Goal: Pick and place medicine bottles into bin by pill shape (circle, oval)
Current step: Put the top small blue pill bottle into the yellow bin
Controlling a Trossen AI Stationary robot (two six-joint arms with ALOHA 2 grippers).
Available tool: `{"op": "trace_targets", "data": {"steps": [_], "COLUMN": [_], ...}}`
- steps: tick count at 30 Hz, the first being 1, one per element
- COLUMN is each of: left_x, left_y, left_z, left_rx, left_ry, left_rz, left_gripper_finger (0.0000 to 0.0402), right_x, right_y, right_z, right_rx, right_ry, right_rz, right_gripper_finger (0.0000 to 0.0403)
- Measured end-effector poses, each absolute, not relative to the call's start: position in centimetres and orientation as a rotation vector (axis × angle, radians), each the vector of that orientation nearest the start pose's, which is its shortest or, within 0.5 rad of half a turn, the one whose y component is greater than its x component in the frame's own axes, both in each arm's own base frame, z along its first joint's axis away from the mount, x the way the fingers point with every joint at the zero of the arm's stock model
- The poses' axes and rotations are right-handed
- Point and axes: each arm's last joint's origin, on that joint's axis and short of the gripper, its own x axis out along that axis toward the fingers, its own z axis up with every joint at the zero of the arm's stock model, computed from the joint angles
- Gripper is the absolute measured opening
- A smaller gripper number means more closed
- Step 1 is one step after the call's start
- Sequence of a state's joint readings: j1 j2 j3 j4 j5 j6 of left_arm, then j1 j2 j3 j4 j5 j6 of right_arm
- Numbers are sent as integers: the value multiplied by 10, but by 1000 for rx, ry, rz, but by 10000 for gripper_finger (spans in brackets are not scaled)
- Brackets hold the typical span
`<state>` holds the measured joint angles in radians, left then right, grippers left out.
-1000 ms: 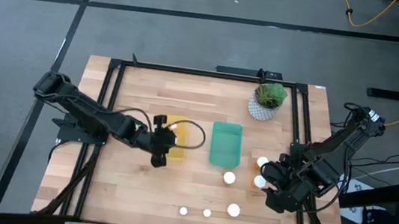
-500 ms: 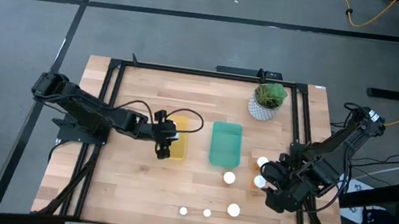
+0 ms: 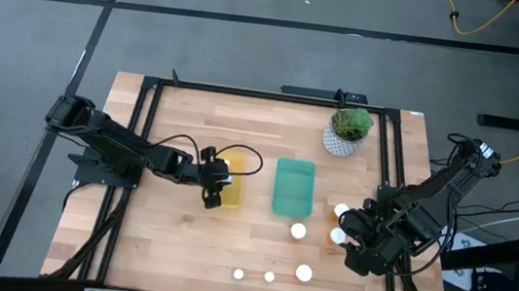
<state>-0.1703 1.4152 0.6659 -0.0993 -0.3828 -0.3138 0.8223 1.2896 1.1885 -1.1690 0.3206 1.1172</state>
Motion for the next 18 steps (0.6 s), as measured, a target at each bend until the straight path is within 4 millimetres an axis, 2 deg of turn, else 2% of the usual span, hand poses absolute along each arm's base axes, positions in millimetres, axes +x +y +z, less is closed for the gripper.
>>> {"op": "trace_targets", "data": {"steps": [5,18], "left_x": [269,269], "left_y": [-35,-35], "left_z": [159,156], "left_rx": [-56,-53], "left_ry": [773,780], "left_rz": [321,322], "left_gripper_finger": [105,105], "right_x": [160,160], "right_y": [158,158], "right_z": [301,301], "right_rx": [298,298], "right_ry": [1122,1123], "right_rz": [-202,-202], "right_gripper_finger": [269,269]}}
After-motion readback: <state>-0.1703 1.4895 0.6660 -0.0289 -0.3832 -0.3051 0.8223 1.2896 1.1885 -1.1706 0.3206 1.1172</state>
